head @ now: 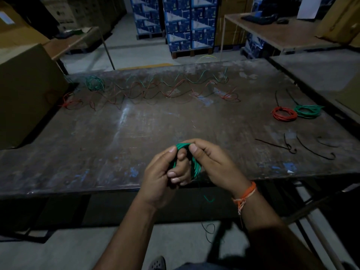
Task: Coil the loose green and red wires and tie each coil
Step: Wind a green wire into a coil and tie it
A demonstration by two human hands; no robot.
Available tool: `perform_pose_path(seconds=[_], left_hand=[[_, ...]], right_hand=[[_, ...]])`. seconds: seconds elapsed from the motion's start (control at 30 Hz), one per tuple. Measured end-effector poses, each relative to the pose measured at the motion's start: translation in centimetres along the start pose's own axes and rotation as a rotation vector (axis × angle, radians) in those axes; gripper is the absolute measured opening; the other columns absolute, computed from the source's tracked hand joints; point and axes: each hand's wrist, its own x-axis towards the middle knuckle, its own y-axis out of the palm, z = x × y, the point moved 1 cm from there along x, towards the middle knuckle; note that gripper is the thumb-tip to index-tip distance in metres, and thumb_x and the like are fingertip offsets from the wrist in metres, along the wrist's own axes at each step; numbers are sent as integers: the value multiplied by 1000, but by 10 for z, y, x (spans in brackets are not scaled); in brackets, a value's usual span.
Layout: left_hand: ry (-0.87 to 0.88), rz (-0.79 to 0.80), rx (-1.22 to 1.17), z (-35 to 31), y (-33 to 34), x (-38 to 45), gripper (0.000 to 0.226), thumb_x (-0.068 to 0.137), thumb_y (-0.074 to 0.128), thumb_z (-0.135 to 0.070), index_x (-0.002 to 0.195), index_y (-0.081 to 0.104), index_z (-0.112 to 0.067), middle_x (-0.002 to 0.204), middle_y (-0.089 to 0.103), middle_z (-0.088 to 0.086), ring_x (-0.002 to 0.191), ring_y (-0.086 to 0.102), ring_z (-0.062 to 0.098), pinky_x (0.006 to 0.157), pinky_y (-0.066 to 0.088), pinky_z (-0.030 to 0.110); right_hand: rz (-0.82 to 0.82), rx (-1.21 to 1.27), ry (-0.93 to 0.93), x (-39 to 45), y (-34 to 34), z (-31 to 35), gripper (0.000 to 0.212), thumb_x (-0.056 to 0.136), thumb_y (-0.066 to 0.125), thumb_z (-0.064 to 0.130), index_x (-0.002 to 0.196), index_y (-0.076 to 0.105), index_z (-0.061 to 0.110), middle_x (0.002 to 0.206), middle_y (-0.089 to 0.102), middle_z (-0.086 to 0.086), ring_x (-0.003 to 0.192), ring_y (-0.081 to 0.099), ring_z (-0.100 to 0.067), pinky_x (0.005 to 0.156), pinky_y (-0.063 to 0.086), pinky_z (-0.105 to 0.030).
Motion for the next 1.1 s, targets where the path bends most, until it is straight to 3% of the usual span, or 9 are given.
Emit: perform_pose_path(seconds=[0.07,0.13,0.23,0.4,0.53,0.63,0.8,0.93,1.1], left_hand=[[-16,11,-55,1,4,0,27,103,34,-25,86,50,-13,49,37,-11,41,34,4,46,31,23],[-23,4,-75,1,7,0,29,104,34,-26,84,51,-13,47,39,-12,41,37,4,47,33,23],[-44,32,-55,-1,7,0,32,106,34,-28,84,53,-14,47,40,-13,40,34,4,48,31,24],[-75,85,-209,0,0,2,26,104,48,-30,86,55,-12,46,43,-14,39,22,4,44,25,20],[-47,-5,-333,-1,-10,3,33,108,34,-31,87,53,-14,46,42,-11,40,22,4,43,22,19],[-12,8,-420,-8,-19,4,34,110,30,-31,90,50,-14,49,34,-10,41,25,5,46,24,19],[44,-26,-427,-10,-24,4,39,111,25,-32,89,52,-15,49,36,-9,42,25,6,46,26,18],[167,-55,-488,-15,-35,4,41,111,24,-32,90,54,-14,53,46,-7,45,28,5,48,29,19],[354,-330,-242,-33,-40,1,34,110,29,-34,88,50,-19,52,42,-12,43,37,2,47,33,16]], right_hand=[[-63,-63,8,-2,3,0,37,105,44,43,98,65,14,85,65,-6,82,62,-19,79,52,-52],[-159,-207,-20,-4,5,2,39,105,41,43,89,60,13,72,59,-3,68,57,-17,66,48,-44],[-222,-274,-70,-7,7,7,36,106,40,38,85,58,14,67,57,-1,62,55,-13,60,44,-37],[-195,-245,-82,-8,9,2,30,108,44,34,89,60,17,67,58,1,63,57,-13,61,46,-35],[-102,-55,82,-16,8,-11,36,105,43,43,94,64,16,68,59,-6,57,54,-11,56,46,-27],[-16,-24,130,-26,7,-23,27,107,46,34,96,62,15,66,61,-1,53,50,-13,56,43,-31],[20,-206,111,-34,-2,-34,16,106,52,19,100,67,18,70,65,3,60,55,-5,61,46,-26],[75,-308,151,-44,-7,-41,13,102,59,19,97,70,22,76,70,5,72,66,-10,74,54,-37],[84,-343,98,-57,-7,-43,13,98,62,14,101,70,24,80,70,6,79,67,-10,74,54,-33]])
